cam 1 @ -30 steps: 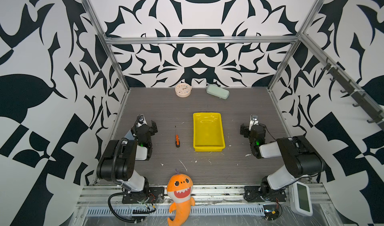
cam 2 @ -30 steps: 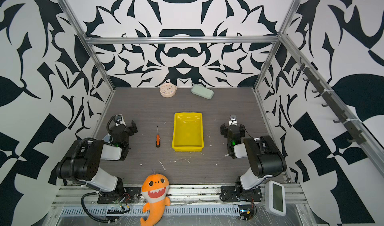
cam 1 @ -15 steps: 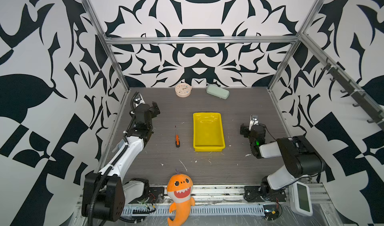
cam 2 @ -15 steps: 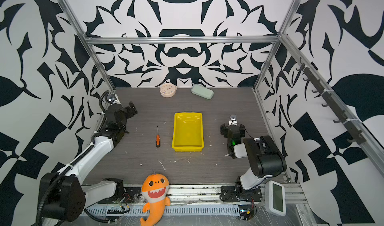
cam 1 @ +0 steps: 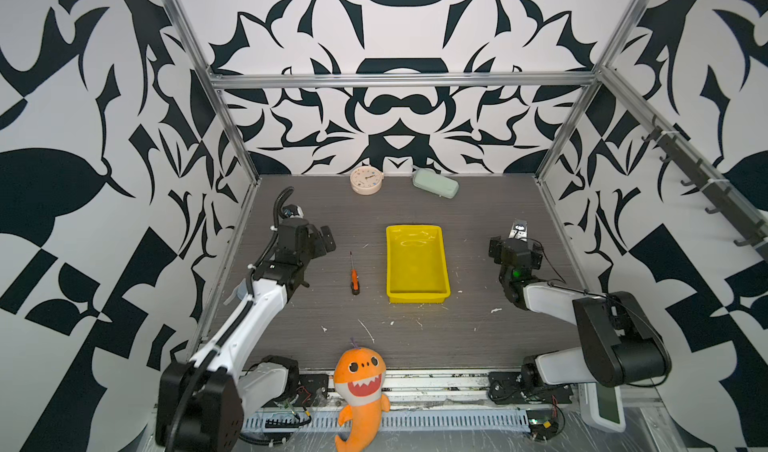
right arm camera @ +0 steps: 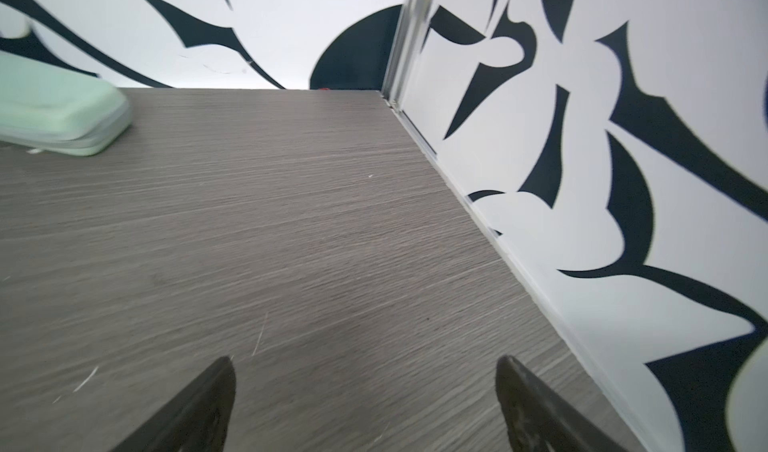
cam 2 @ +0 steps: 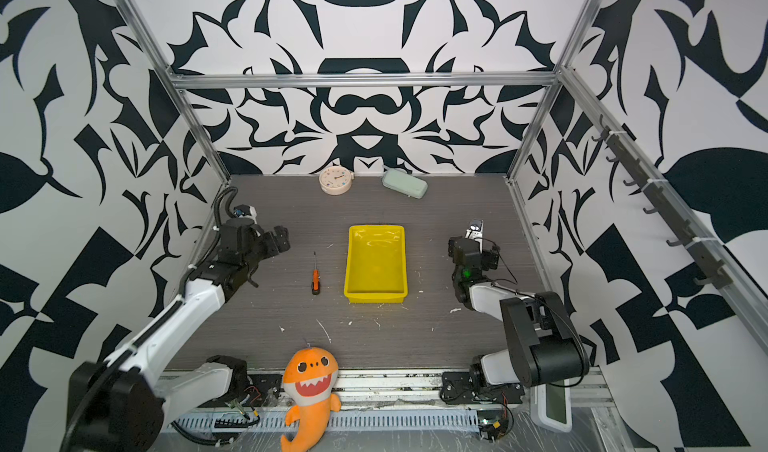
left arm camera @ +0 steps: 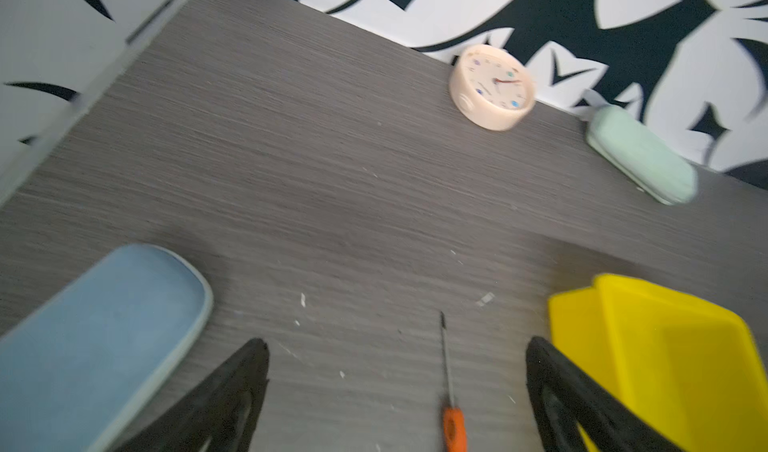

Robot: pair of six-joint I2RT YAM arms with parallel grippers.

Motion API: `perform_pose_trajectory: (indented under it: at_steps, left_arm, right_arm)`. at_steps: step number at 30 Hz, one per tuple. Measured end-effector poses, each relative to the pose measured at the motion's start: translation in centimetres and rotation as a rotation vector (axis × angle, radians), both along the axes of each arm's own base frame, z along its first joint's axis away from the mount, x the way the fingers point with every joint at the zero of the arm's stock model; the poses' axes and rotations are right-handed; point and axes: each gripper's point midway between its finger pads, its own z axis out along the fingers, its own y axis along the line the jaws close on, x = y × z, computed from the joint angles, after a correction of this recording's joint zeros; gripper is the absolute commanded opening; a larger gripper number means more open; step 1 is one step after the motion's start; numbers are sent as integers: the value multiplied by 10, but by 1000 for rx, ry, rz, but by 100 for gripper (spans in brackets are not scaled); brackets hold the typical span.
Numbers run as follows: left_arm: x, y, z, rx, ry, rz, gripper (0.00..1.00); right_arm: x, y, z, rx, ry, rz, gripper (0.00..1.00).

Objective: Put the screwdriver in the bin
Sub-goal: 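Move the left gripper forward over the orange-handled screwdriver while the right arm shifts slightly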

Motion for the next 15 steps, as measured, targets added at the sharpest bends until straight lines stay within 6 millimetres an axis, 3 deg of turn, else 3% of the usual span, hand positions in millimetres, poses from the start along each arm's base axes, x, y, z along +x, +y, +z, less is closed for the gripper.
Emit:
perform_pose_trajectory:
  at_steps: [5, 10, 15]
  left_arm:
    - [-36, -11, -10, -130, 28, -32, 99]
    - [-49, -8, -15, -165, 44, -12, 99]
    - [-57, 16, -12, -183, 82, 153, 99]
  right_arm:
    - [-6, -4, -8, -24, 56, -32, 100]
    - [-13, -6, -9, -20, 58, -39, 100]
    - [-16, -7, -1, -7, 31, -49, 100]
